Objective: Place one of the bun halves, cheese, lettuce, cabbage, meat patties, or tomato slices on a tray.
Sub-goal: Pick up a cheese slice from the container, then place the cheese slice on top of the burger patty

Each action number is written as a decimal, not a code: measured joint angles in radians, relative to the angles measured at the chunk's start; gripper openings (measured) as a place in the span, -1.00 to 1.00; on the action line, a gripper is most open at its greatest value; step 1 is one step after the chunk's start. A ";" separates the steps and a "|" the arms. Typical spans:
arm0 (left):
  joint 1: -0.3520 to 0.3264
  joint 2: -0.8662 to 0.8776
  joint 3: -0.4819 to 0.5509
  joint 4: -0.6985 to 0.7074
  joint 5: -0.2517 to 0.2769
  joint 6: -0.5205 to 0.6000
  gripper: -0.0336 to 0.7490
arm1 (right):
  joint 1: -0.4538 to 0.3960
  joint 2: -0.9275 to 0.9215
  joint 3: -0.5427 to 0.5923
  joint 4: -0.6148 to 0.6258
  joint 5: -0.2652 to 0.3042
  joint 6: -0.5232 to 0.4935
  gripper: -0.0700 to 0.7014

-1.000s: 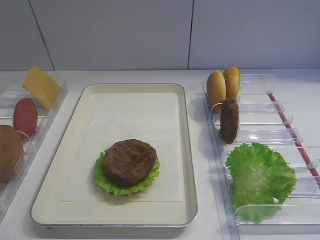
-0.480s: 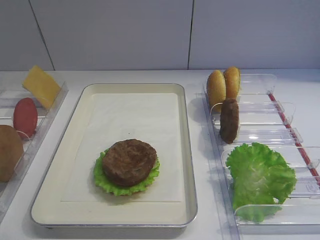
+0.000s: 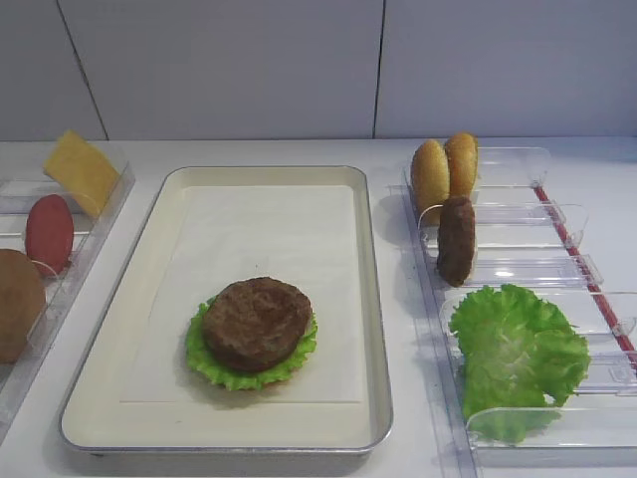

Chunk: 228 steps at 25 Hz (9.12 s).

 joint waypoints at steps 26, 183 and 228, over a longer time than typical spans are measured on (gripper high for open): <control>0.000 1.364 -0.781 0.106 -0.165 -0.096 -0.24 | 0.000 0.000 0.000 0.000 0.000 -0.001 -0.29; -0.196 1.468 -0.110 -1.514 -0.341 0.907 -0.90 | 0.000 0.000 0.000 -0.002 0.000 0.009 -0.29; -0.198 1.512 -0.155 -1.367 -0.452 0.802 -0.34 | 0.000 0.000 0.000 -0.002 0.000 0.012 -0.29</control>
